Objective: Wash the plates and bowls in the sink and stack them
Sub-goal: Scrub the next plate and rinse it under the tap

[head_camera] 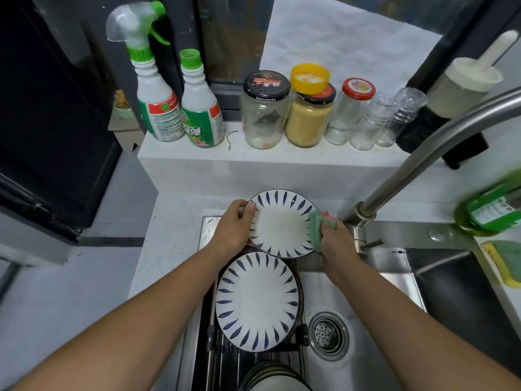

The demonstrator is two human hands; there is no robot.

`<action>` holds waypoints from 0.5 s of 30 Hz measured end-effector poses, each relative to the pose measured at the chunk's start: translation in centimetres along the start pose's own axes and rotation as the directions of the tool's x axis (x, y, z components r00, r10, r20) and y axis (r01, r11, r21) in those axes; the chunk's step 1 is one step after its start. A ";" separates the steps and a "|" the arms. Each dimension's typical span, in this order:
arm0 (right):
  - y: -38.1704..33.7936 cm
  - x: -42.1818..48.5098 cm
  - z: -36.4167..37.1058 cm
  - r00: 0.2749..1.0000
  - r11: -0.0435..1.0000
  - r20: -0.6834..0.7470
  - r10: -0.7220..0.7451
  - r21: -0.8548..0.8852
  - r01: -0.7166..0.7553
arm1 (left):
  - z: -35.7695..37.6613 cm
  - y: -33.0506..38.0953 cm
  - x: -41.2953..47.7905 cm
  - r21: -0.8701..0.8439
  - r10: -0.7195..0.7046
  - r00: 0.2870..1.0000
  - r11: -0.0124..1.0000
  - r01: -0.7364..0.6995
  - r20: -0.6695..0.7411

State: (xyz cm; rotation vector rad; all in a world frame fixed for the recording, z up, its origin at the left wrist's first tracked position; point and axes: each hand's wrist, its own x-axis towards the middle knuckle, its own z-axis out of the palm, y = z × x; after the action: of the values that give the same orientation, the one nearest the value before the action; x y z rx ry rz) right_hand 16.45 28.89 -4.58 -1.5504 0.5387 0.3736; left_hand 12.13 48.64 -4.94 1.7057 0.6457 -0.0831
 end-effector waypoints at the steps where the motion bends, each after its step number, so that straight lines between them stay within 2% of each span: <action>1: -0.3 -0.3 0.1 1.000 1.000 -0.029 0.002 0.010 -0.002 | 0.2 -0.1 0.0 -0.030 -0.019 1.000 0.999 0.019 0.009; 5: -0.8 -0.4 -0.2 1.000 0.999 -0.002 0.004 0.032 -0.004 | 0.8 -0.2 -0.3 -0.164 -0.074 0.996 0.983 0.081 0.048; 9: -1.0 0.0 -0.2 1.000 1.000 -0.012 -0.024 0.001 0.024 | 1.1 0.0 -0.5 -0.209 -0.096 0.993 0.972 0.107 0.066; 15: -1.1 0.8 0.3 0.997 0.998 -0.048 -0.066 -0.024 0.065 | 0.7 -0.1 -0.7 -0.130 -0.084 0.990 0.987 0.099 0.113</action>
State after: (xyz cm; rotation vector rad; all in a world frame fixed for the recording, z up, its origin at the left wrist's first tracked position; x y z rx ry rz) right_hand 17.73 29.12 -4.05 -1.5979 0.5212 0.2933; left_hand 11.70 47.77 -4.91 1.5304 0.6349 -0.1908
